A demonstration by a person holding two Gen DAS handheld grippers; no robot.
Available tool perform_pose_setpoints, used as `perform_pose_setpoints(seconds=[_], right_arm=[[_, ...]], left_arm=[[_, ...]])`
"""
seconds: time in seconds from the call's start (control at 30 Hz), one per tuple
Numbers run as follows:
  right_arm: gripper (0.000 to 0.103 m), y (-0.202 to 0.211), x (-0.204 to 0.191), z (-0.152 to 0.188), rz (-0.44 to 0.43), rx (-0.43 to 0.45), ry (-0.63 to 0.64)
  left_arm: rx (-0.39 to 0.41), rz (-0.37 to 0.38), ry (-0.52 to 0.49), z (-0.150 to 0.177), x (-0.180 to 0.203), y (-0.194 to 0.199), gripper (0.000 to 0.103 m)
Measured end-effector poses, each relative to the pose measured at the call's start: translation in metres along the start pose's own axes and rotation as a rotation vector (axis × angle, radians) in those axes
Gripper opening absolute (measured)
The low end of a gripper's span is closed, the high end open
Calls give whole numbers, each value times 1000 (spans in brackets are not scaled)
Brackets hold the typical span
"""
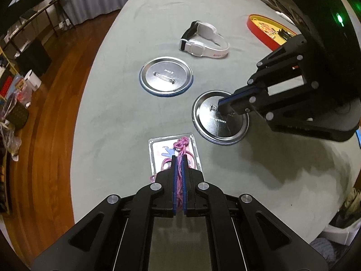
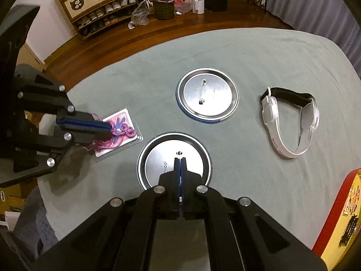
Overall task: Organize jewelry
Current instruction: 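Lower the pink-cord card and silver badge onto the bedspread and open both tools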
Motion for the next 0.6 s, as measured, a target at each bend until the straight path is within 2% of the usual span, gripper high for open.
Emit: perform_pose_setpoints(seconds=[0.2, 0.33, 0.43, 0.6], right_arm=[[2, -3, -3, 2, 21, 19, -11], [2, -2, -3, 3, 25, 26, -27], [2, -1, -3, 4, 23, 28, -37], [2, 1, -5, 7, 25, 24, -35]], left_arm=[[12, -18, 1, 1, 6, -5, 13], [11, -27, -21, 3, 13, -5, 33], [10, -33, -22, 3, 15, -4, 38], [30, -43, -6, 0, 18, 3, 53]])
Point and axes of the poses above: each gripper's, at about its wrist camera, not at the fingertips, and y roughly against the way its jaws point, x to its right, z to its underside, the point moved 2 cm from there along -y, roughly the way its jaws point, and after that the axes turned 11 degrees about y, right-handed, at the moved point
